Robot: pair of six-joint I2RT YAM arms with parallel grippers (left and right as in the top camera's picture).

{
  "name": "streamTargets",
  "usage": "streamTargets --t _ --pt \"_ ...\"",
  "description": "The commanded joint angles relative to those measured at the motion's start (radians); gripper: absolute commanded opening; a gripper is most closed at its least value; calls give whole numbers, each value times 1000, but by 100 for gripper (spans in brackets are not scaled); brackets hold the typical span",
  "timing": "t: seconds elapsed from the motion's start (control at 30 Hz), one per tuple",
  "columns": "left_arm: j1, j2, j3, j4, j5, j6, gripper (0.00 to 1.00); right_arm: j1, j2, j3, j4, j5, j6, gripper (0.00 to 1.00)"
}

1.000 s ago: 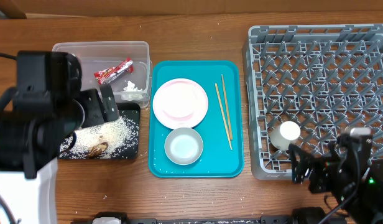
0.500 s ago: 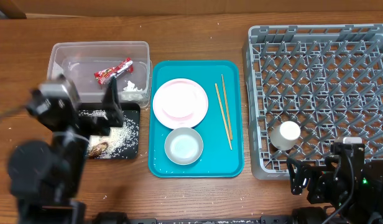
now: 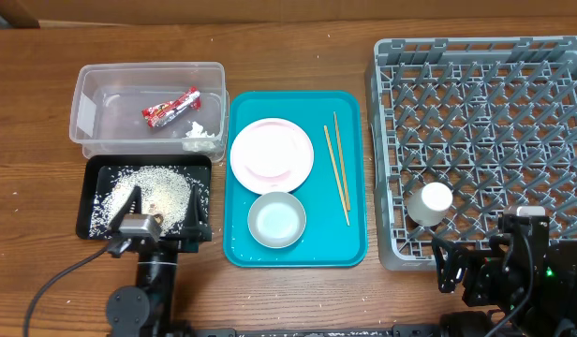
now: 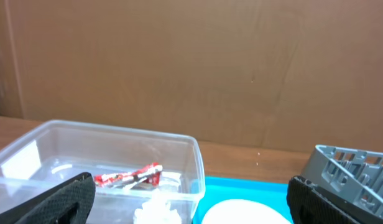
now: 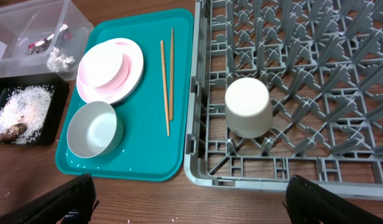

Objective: Sort waste into correct bins and load items into the dishwasher

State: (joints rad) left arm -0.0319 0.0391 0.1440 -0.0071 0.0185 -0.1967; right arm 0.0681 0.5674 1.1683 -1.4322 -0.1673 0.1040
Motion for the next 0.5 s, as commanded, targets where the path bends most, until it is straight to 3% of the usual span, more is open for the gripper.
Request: streamTargets --t 0.0,0.03,0.27,0.47 --pt "6 -36 -98 67 26 -21 100 8 -2 3 5 9 0 100" --pt "6 -37 -143 100 39 -21 100 8 -2 3 5 9 0 100" --pt "6 -35 -139 -67 34 -21 100 8 -2 3 5 9 0 100" --pt "6 -28 -139 -67 30 -21 100 8 -2 3 5 9 0 100"
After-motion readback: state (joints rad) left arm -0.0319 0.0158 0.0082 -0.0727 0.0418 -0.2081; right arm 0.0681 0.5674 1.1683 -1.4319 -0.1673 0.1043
